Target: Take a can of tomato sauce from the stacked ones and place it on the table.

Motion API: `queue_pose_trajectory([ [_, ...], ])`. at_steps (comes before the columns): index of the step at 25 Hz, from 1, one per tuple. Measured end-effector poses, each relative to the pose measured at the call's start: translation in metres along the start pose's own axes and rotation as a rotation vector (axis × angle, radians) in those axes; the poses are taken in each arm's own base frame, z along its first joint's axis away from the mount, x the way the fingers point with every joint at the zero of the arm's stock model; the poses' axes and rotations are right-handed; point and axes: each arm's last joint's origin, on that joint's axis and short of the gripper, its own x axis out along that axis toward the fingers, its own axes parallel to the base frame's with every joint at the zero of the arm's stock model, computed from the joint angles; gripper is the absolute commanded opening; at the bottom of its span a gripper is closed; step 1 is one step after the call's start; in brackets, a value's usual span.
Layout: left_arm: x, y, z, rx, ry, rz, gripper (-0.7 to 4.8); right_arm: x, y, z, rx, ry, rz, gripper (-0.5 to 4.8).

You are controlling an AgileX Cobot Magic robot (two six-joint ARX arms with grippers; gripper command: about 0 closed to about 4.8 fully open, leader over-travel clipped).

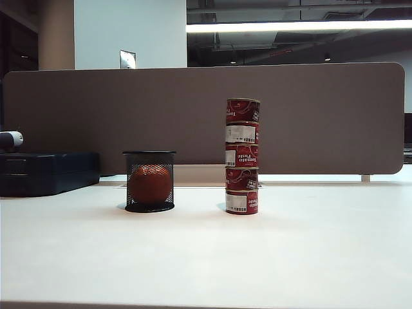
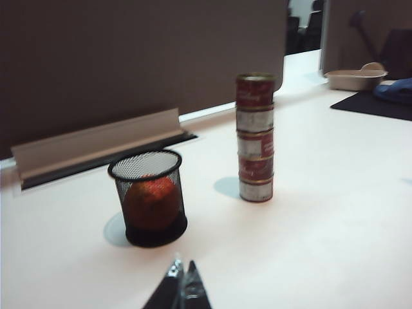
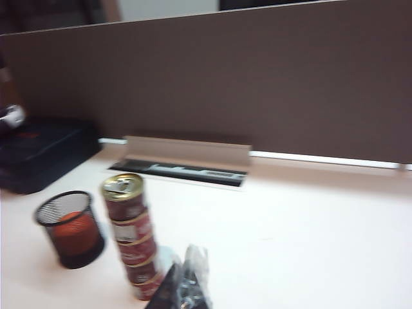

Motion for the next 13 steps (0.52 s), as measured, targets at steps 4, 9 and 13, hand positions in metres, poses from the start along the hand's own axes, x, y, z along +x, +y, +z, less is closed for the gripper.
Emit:
queue_pose_trajectory([
  [4, 0.000, 0.000, 0.003, 0.002, -0.028, -0.001, -0.05, 0.021, 0.003, 0.015, 0.018, 0.058, 0.094, 1.06],
  [9, 0.000, 0.000, 0.004, 0.002, -0.033, -0.002, -0.05, 0.051, 0.011, 0.022, 0.028, 0.103, 0.199, 1.30],
  [13, 0.000, 0.000, 0.004, 0.002, -0.033, -0.002, -0.05, 0.073, 0.020, 0.021, 0.022, 0.101, 0.273, 2.25],
])
